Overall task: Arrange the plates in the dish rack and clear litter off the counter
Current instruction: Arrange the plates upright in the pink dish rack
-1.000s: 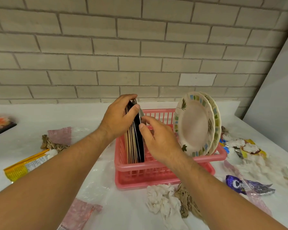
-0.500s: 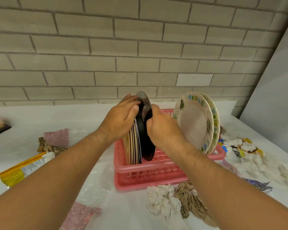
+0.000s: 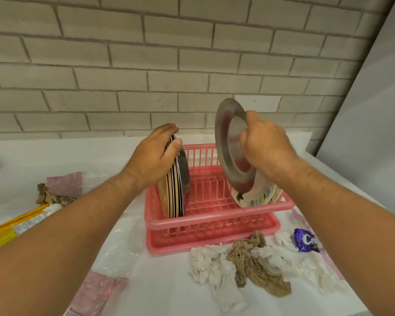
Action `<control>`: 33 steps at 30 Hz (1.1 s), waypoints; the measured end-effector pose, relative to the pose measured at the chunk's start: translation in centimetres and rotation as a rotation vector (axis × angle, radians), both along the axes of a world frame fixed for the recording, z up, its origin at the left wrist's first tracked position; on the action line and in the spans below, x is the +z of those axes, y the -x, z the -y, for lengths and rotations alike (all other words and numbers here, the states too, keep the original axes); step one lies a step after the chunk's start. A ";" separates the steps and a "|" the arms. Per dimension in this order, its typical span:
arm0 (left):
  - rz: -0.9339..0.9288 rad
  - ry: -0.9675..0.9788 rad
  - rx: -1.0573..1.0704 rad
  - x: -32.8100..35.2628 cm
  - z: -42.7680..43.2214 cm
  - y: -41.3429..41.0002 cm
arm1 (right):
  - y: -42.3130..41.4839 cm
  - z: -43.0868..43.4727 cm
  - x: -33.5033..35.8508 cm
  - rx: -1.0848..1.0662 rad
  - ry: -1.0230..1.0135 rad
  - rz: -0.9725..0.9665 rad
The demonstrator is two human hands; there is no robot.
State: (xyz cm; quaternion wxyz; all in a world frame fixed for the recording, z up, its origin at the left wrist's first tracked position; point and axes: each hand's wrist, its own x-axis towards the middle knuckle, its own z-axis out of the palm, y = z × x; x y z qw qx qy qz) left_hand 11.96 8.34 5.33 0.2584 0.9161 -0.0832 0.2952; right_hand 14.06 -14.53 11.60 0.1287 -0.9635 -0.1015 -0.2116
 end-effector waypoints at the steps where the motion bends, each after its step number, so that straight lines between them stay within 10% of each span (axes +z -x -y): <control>1: 0.004 -0.002 0.001 0.0 0.1 0.0 | -0.1 0.2 -0.7 0.003 0.001 0.005; 33: 0.007 0.020 0.017 0.1 -0.6 -0.6 | -1.9 1.2 -5.2 -0.127 0.039 -0.206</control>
